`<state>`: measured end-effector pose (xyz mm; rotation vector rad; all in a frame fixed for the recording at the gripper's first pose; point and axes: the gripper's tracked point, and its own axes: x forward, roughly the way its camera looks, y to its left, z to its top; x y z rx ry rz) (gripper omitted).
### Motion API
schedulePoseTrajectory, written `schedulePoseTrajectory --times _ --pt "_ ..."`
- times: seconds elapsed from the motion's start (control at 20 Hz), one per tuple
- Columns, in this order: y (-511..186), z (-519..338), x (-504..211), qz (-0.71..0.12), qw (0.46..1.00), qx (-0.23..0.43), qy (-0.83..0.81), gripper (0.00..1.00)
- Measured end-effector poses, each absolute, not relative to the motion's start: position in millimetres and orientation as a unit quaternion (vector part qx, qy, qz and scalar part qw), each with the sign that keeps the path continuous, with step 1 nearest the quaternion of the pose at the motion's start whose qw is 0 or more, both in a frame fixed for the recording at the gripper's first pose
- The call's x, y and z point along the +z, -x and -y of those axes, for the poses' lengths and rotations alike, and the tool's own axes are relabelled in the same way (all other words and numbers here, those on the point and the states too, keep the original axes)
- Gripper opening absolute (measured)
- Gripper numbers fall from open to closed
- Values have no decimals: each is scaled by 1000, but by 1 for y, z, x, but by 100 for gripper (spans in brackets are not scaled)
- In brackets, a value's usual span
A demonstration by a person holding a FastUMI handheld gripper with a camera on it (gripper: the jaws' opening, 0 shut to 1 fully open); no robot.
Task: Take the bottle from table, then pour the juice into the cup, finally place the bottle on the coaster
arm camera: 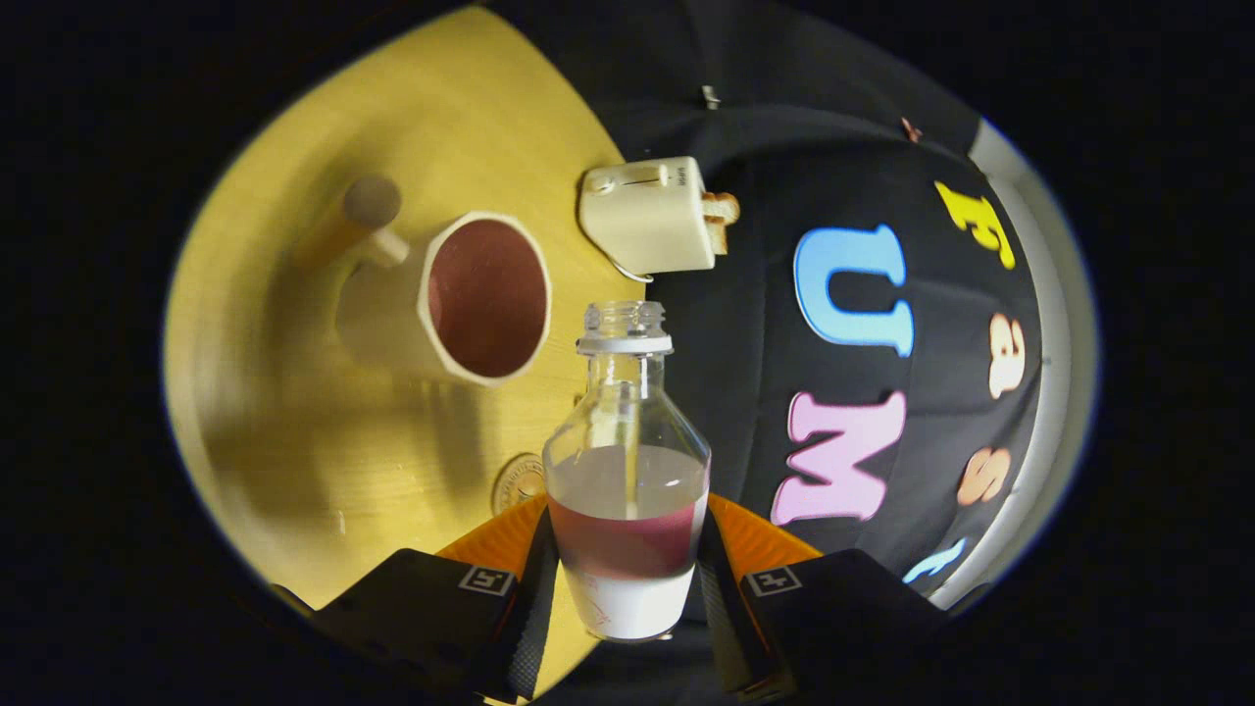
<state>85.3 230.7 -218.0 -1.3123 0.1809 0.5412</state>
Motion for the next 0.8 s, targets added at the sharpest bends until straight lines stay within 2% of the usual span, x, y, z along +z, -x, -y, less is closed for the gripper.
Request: schedulePoseTrajectory --times 0.2,0.4,0.65,0.8 --pt "-74 -245 -215 -87 842 269 459 70" --pt "-64 -262 -204 -101 907 309 268 70" --pt "-81 -253 -194 -133 936 307 108 70" --pt "-109 -246 -174 -124 948 292 36 70"
